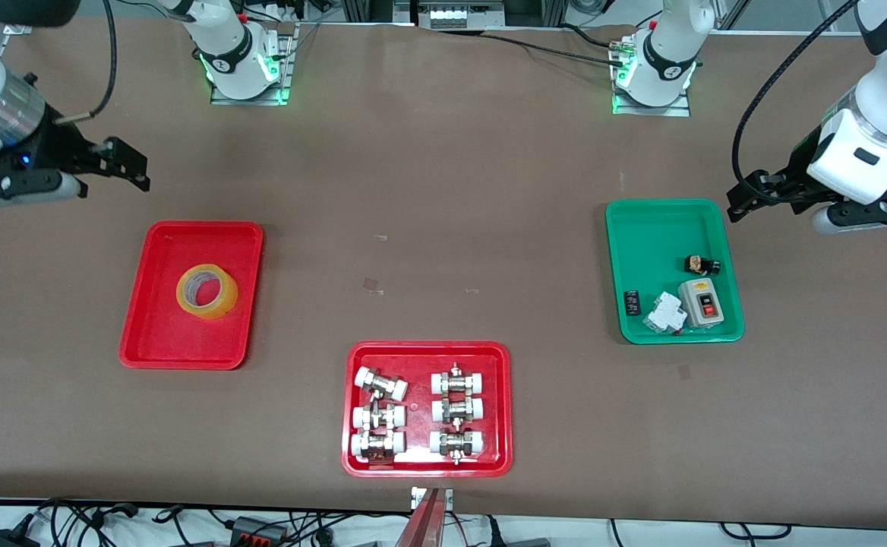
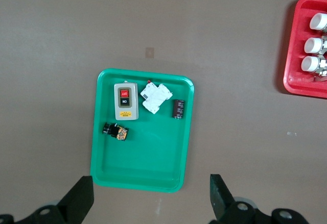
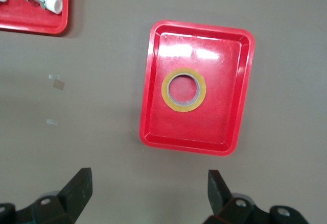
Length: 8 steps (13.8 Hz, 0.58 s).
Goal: Left arm passes tape to right arm into tray
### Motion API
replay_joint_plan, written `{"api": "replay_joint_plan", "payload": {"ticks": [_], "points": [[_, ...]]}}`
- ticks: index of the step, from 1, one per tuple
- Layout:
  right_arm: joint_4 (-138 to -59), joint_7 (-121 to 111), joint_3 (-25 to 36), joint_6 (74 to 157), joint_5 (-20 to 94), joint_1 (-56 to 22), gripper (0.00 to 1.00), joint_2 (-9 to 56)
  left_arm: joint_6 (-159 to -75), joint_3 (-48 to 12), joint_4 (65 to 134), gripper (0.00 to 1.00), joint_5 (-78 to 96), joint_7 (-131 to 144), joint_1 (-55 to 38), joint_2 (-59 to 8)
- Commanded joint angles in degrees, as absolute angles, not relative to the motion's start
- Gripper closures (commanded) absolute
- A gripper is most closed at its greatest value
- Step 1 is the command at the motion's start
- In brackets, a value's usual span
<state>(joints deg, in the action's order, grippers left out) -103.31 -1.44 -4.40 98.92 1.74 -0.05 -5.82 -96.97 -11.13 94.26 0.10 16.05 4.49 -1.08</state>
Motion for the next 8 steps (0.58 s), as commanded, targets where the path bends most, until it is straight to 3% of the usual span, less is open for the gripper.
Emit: {"api": "replay_joint_plan", "payload": {"ticks": [1, 8], "points": [[-98.21, 0.44, -4.48, 97.48, -0.08, 0.62, 0.00, -3.54, -97.21, -10.55, 95.01, 0.00, 0.35, 14.33, 4.83, -0.09], [-96.94, 6.16, -4.48, 94.48, -1.14, 0.09, 0.00, -3.52, -93.95, -10.20, 94.92, 0.00, 0.35, 6.77, 6.50, 0.09]]}}
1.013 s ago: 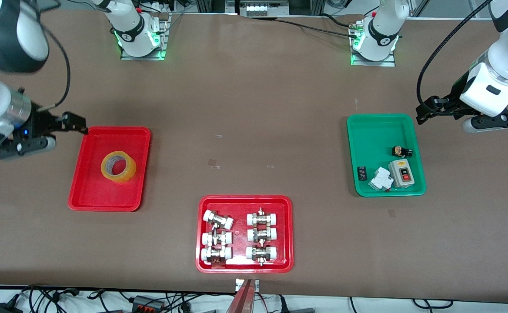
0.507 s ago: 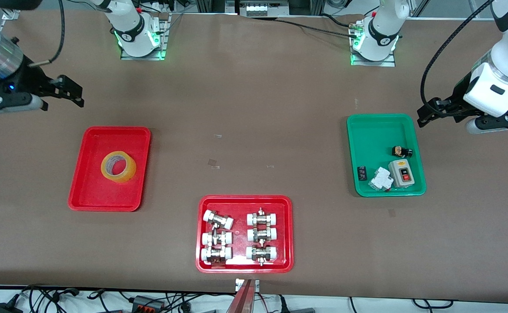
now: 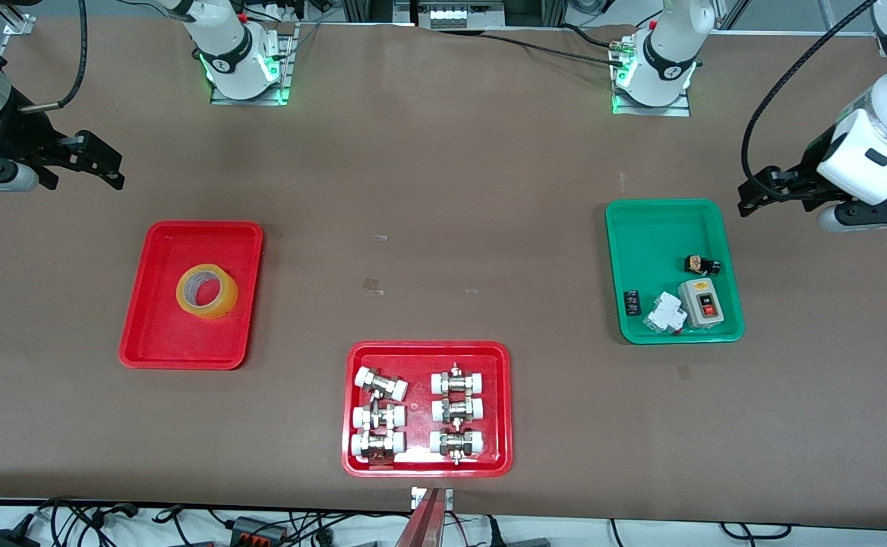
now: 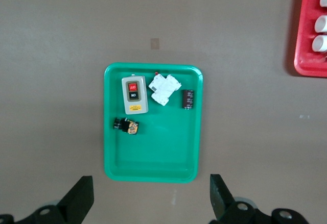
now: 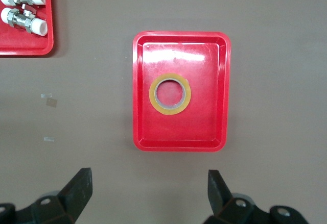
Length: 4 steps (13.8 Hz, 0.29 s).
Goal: Left arm passes tape to right arm into tray
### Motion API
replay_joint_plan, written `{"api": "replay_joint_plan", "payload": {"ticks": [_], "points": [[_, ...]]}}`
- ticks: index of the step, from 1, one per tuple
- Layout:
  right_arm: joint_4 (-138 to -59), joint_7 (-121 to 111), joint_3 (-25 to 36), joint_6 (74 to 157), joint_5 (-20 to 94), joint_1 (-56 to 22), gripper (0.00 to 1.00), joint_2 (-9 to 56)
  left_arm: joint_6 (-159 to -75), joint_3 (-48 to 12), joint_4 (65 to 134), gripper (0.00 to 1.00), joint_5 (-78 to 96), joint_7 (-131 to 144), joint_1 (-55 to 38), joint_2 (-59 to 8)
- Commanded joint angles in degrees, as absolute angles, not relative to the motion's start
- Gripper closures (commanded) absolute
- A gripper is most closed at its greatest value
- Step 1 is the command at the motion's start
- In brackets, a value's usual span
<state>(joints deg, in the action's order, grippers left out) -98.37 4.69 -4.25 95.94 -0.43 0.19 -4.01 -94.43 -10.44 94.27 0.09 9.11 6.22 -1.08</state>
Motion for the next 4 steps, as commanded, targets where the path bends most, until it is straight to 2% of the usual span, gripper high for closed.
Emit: {"api": "replay_joint_plan", "payload": {"ticks": [1, 4], "points": [[-96.77, 5.98, -4.48, 94.48, -1.06, 0.17, 0.00, -3.34, -93.96, -10.37, 94.92, 0.00, 0.26, 6.77, 6.50, 0.09], [-96.77, 5.98, -4.31, 94.40, -0.97, 0.35, 0.00, -3.16, -94.04, -10.37, 94.92, 0.00, 0.35, 6.86, 6.59, 0.09]]}}
